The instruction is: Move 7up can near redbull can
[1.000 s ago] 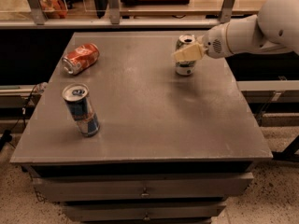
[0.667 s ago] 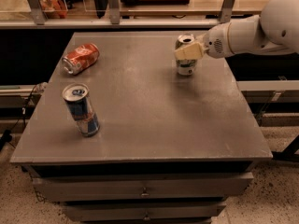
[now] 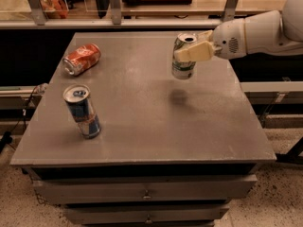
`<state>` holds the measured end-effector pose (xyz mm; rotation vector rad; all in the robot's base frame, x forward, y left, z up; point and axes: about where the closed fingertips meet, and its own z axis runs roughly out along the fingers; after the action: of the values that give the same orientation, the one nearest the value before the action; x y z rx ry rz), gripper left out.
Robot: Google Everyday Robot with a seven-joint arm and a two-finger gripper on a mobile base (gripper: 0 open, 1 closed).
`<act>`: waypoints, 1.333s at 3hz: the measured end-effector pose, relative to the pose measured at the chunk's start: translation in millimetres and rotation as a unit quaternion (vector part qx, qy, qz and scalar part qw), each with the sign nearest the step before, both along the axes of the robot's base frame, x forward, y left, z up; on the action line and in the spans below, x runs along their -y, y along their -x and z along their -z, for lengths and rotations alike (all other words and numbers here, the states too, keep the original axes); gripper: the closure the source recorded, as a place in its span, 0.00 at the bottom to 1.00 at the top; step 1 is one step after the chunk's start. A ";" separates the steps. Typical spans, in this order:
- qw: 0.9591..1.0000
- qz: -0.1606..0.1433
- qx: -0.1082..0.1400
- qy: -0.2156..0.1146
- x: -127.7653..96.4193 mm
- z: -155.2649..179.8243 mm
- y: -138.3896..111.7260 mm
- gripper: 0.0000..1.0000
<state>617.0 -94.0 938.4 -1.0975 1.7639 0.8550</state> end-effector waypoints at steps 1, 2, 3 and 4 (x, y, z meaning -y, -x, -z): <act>0.995 -0.100 -0.012 -0.023 -34.5 -4.0 66.5 1.00; 0.985 -0.167 -0.012 -0.028 -75.3 -2.0 111.5 1.00; 0.974 -0.221 -0.015 -0.035 -114.3 2.1 147.5 1.00; 0.968 -0.250 -0.004 -0.032 -142.5 3.9 171.3 1.00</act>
Offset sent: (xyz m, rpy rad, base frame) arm -0.1656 0.1181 -0.0033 0.0689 0.0267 0.4936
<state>445.7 48.5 934.6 -1.5282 1.4684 1.2069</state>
